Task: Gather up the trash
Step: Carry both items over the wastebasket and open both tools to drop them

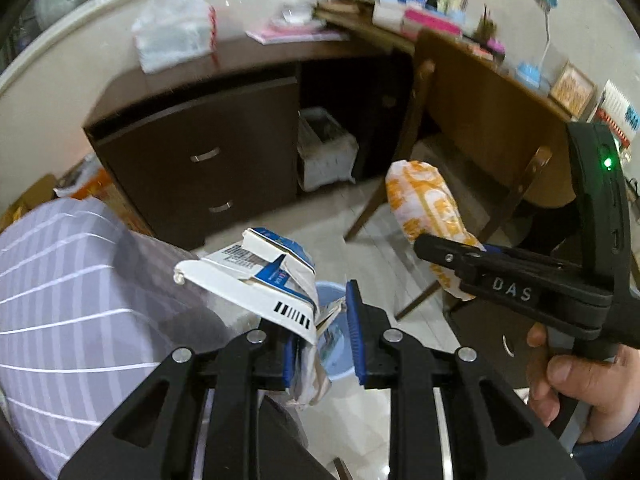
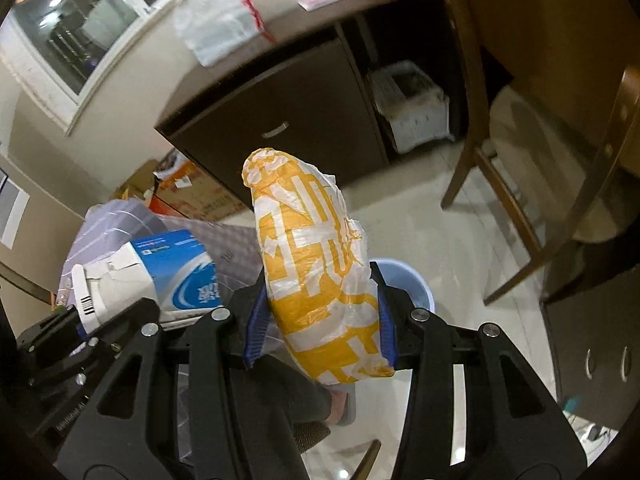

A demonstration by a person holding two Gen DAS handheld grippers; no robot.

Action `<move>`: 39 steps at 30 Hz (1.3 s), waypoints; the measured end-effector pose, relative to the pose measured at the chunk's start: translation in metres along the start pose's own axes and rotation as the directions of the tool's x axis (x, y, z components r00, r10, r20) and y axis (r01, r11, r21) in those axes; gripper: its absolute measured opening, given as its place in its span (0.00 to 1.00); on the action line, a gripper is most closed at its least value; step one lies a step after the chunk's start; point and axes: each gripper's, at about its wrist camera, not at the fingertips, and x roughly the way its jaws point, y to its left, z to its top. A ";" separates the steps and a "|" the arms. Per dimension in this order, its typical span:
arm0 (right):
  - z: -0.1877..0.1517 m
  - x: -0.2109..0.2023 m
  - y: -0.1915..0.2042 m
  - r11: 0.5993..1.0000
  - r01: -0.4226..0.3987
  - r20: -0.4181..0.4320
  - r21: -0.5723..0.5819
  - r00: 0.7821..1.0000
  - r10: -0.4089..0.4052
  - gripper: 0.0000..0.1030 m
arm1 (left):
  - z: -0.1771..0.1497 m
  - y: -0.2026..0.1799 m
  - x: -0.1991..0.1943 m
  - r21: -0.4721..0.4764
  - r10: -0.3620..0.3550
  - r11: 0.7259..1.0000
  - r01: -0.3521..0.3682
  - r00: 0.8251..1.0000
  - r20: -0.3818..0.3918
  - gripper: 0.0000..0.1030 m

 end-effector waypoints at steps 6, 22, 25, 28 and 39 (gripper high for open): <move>-0.003 0.030 -0.016 0.999 -0.006 -0.057 0.044 0.998 0.008 0.43 | 0.005 -0.006 0.046 0.008 0.000 1.000 0.001 0.996 -0.089 0.21; -0.006 0.069 -0.039 0.989 -0.005 -0.096 0.150 0.995 0.020 0.93 | 0.022 0.006 0.061 0.029 0.101 0.995 -0.098 0.990 -0.098 0.82; -0.006 0.066 -0.038 0.989 0.012 -0.096 0.149 0.995 0.003 0.94 | 0.022 0.009 0.050 0.020 0.106 0.994 -0.104 0.992 -0.075 0.84; -0.006 0.058 -0.035 0.988 0.021 -0.085 0.153 0.996 -0.008 0.94 | 0.022 0.010 0.039 0.019 0.113 0.993 -0.113 0.992 -0.048 0.84; 0.000 0.015 0.009 0.996 0.042 -0.009 0.074 0.999 -0.042 0.94 | 0.019 0.025 -0.022 -0.027 0.115 0.993 -0.114 0.991 0.065 0.87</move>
